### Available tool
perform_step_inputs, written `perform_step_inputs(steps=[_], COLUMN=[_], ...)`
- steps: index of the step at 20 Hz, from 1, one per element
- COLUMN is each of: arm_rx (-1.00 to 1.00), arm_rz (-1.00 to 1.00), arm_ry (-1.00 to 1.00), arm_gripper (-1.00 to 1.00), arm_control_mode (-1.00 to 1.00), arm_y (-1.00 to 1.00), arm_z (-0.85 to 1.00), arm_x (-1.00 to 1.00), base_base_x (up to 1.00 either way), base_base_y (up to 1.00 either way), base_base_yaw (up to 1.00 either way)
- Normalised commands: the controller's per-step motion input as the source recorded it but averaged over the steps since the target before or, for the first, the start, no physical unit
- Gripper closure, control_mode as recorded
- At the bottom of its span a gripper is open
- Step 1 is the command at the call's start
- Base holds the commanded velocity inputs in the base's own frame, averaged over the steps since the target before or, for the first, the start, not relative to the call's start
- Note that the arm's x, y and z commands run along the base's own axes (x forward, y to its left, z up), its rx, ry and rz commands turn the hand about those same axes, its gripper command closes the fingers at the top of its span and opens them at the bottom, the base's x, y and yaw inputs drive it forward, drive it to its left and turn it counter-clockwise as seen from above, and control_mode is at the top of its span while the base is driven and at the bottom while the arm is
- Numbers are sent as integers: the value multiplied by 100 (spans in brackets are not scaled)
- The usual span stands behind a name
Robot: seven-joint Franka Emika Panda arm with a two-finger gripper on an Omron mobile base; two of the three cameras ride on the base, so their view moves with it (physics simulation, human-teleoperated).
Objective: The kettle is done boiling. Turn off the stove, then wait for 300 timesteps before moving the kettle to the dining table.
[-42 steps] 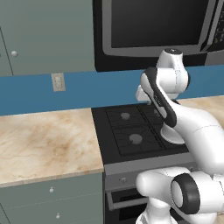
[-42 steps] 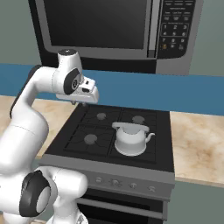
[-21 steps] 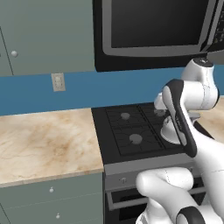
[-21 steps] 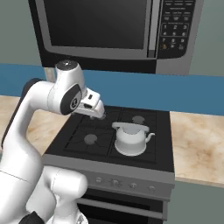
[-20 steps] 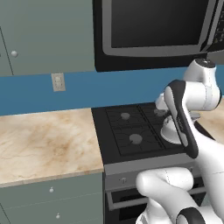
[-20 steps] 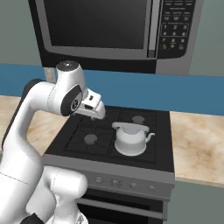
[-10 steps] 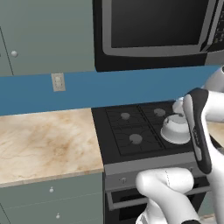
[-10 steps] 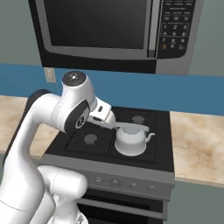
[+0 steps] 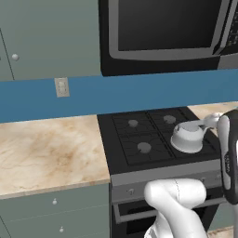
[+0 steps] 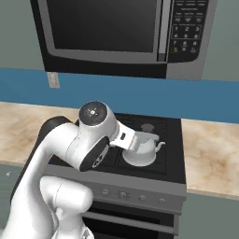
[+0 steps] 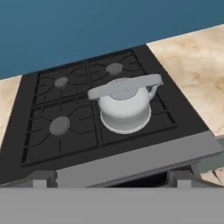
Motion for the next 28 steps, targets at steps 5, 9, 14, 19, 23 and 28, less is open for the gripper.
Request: perform_step_inputs(steps=[5, 9, 14, 19, 23, 28], arm_rx=[0, 0, 0, -2, -8, -16], arm_rz=[0, 0, 0, 1, 1, 0], arm_ry=[-20, -22, -11, -7, -15, -16], arm_gripper=[-100, -100, -100, -100, -100, -100], arm_control_mode=[-100, -100, -100, -100, -100, -100], arm_y=[-55, -50, -43, -44, -39, -22], arm_z=[-20, -22, -27, -40, -38, -38], arm_x=[-17, -10, -1, 1, 0, 0], base_base_x=[0, 0, 0, 0, 0, 0], base_base_y=[0, 0, 0, 0, 0, 0], base_base_yaw=[0, 0, 0, 0, 0, 0])
